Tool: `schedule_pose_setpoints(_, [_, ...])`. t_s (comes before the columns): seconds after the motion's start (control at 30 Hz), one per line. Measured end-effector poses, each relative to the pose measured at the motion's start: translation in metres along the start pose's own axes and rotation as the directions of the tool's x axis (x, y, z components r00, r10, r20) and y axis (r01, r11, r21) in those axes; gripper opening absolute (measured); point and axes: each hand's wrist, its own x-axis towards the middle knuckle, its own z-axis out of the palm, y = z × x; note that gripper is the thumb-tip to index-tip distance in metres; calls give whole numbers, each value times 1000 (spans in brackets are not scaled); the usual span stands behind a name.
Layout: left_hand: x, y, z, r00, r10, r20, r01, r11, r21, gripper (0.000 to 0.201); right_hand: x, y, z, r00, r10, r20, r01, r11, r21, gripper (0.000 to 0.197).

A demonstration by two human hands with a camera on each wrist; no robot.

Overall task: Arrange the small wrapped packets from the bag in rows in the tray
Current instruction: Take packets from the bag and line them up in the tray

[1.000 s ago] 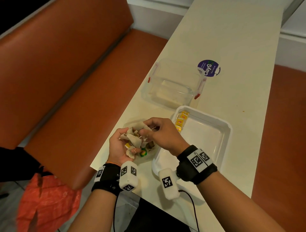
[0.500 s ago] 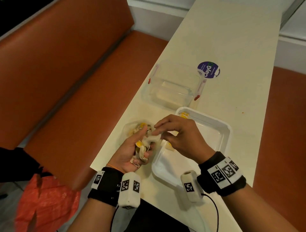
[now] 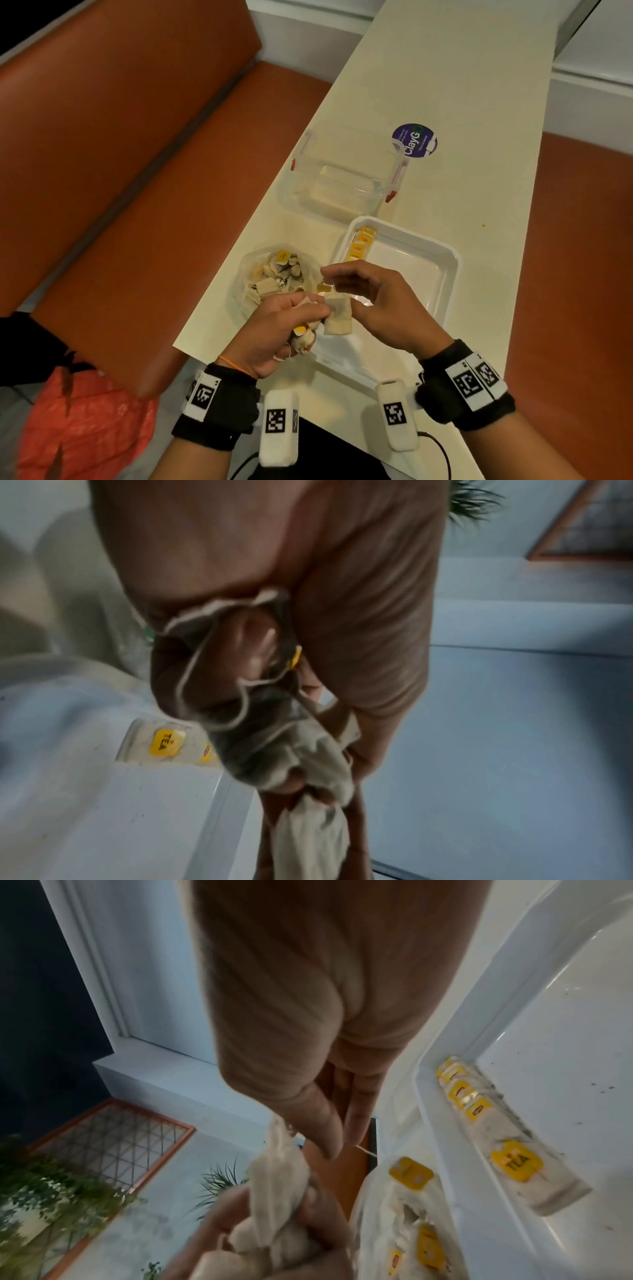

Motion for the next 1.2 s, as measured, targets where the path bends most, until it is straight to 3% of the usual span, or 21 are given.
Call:
schedule_pose_setpoints(0.07, [-6, 2, 3, 1000, 17, 26, -18, 999, 45, 31, -3, 4, 4, 999, 30, -31, -31, 998, -46, 44])
schedule_pose_setpoints(0.23, [-18, 4, 5, 994, 19, 106, -29, 995, 97, 33, -6, 6, 6, 987, 109, -116, -121, 987, -102, 13])
schedule_pose_setpoints(0.4, [-23, 2, -3, 993, -7, 122, -3, 996, 84, 25, -9, 12, -17, 971, 197, -138, -208, 976, -67, 12])
schedule_pose_setpoints(0.57, [-25, 3, -13, 996, -20, 92, 18, 1000, 25, 30, -9, 14, -46, 959, 267, -95, -283, 921, -267, 5])
schedule_pose_setpoints(0.63, [-26, 4, -14, 997, -27, 79, 26, 1000, 7, 25, -9, 14, -48, 956, 277, -90, -292, 909, -298, 11])
schedule_pose_setpoints(0.7, [-25, 5, -13, 998, -31, 61, 31, 999, 9, 22, -9, 13, -41, 962, 267, -59, -272, 921, -277, 29])
schedule_pose_setpoints(0.8, [-23, 6, -13, 998, -34, 60, 31, 999, 38, 20, -9, 14, -18, 974, 201, 105, -158, 934, -322, 60])
schedule_pose_setpoints(0.9, [-22, 7, -14, 996, -27, 86, 22, 998, 59, 30, -6, 17, 16, 956, 139, 257, -23, 914, -405, 68])
schedule_pose_setpoints(1.07, [-26, 11, -21, 992, -14, 128, 10, 999, 31, 32, -7, 22, 46, 958, 89, 273, 3, 947, -321, 41])
schedule_pose_setpoints(1.2, [-27, 11, -34, 995, -8, 103, 7, 1000, 13, 40, -7, 21, 35, 953, 175, 246, -111, 961, -255, 14])
